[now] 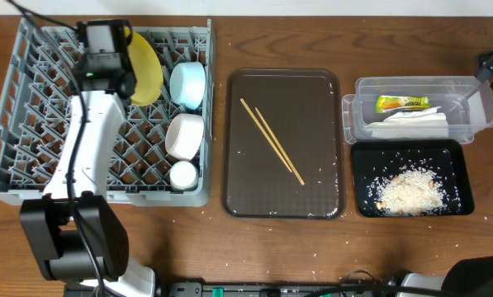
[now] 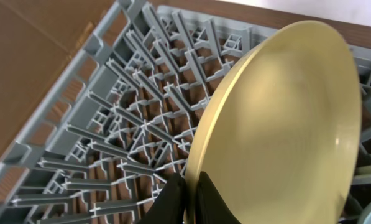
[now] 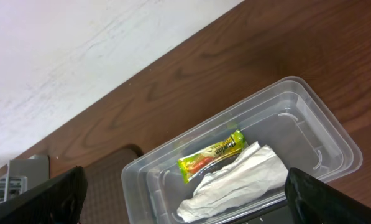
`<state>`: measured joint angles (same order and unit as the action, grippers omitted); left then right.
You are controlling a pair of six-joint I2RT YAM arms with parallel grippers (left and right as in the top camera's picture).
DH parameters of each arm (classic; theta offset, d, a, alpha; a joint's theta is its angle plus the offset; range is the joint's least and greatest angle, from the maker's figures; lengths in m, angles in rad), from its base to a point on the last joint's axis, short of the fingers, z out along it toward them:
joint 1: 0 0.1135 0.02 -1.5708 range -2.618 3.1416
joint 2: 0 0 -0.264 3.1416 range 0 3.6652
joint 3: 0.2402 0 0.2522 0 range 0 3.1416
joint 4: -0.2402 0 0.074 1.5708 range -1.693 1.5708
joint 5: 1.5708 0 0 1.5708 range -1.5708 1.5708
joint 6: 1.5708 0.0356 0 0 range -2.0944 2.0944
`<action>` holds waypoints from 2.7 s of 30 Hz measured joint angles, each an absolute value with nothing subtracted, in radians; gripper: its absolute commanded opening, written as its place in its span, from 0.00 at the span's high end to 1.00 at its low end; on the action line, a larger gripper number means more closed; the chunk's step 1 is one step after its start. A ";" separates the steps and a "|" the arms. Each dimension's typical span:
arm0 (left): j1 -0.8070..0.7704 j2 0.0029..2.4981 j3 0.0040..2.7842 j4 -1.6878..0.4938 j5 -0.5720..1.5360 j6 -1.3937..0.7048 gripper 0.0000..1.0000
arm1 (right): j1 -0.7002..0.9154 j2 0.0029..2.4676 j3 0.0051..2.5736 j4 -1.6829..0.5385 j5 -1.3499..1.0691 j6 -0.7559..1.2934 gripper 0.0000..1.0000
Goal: Sort waste into correct bins and load items into the dishwasher
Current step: 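Set yellow plate upright in dish rack and release, then move left gripper to tray and grasp one wooden chopstick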
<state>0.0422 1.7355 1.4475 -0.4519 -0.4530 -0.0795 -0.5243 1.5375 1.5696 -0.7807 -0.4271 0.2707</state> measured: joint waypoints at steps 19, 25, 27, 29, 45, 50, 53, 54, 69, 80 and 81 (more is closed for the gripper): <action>-0.093 1.675 1.448 -0.526 -0.380 -0.083 0.35 | -0.524 1.538 1.570 -0.780 -0.427 0.271 0.01; -0.196 1.470 1.454 -0.673 -0.150 -0.268 0.36 | -0.524 1.538 1.570 -0.781 -0.427 0.271 0.01; -0.248 1.446 1.459 -0.713 -0.100 -0.338 0.39 | -0.524 1.538 1.570 -0.781 -0.428 0.271 0.01; -0.308 1.457 1.459 -0.733 -0.065 -0.403 0.41 | -0.524 1.538 1.570 -0.781 -0.427 0.271 0.01; -0.552 1.973 1.431 -0.591 -0.029 -0.868 0.60 | -0.524 1.538 1.570 -0.780 -0.427 0.271 0.01; -0.552 2.042 1.431 -0.538 -0.028 -0.921 0.63 | -0.524 1.538 1.570 -0.780 -0.427 0.271 0.01; -0.552 2.067 1.431 -0.518 -0.028 -0.942 0.63 | -0.524 1.538 1.570 -0.780 -0.427 0.271 0.01; -0.552 2.074 1.431 -0.516 -0.028 -0.948 0.63 | -0.524 1.538 1.570 -0.781 -0.427 0.271 0.01; -0.552 2.093 1.431 -0.483 -0.029 -0.976 0.63 | -0.524 1.538 1.570 -0.780 -0.427 0.271 0.01; -0.550 2.106 1.434 -0.461 -0.001 -0.970 0.81 | -0.524 1.538 1.570 -0.780 -0.427 0.271 0.01; -0.550 2.106 1.435 -0.463 0.007 -0.969 0.81 | -0.524 1.538 1.570 -0.780 -0.427 0.271 0.01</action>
<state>-0.5499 2.1059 1.4345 -0.4629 0.0067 -0.9688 -0.5243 1.5375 1.5696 -0.7803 -0.4274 0.2707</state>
